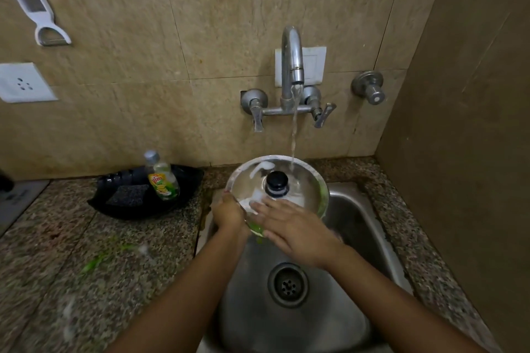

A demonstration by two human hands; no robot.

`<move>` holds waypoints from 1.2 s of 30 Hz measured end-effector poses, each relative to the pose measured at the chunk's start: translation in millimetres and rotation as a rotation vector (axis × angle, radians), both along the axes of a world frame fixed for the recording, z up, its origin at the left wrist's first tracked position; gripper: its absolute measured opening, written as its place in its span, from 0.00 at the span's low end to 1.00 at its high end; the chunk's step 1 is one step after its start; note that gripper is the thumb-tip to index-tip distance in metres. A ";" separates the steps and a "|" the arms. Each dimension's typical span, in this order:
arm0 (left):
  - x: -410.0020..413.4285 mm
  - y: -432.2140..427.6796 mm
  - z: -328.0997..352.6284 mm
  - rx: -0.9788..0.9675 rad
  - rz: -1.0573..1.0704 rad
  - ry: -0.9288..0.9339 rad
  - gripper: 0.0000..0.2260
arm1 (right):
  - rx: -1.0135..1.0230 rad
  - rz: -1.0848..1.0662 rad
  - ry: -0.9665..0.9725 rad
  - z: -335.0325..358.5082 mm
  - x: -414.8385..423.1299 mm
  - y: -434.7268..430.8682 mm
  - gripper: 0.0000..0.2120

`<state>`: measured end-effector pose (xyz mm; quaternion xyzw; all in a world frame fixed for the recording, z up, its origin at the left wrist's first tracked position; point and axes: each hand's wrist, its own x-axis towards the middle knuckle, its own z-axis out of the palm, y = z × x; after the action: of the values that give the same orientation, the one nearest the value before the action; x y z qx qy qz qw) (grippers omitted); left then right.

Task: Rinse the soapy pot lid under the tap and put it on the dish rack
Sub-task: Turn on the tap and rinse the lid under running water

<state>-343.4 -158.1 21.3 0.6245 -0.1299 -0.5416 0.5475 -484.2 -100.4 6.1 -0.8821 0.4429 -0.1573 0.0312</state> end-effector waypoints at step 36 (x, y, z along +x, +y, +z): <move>4.3 -39.3 -29.0 -0.190 -0.225 -0.042 0.17 | 0.100 -0.042 0.089 -10.4 -40.2 -4.4 0.26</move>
<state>-339.1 -197.4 -7.7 0.5624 -0.2612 -0.5718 0.5371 -524.4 -104.8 -4.3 -0.8761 0.4697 -0.0960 0.0521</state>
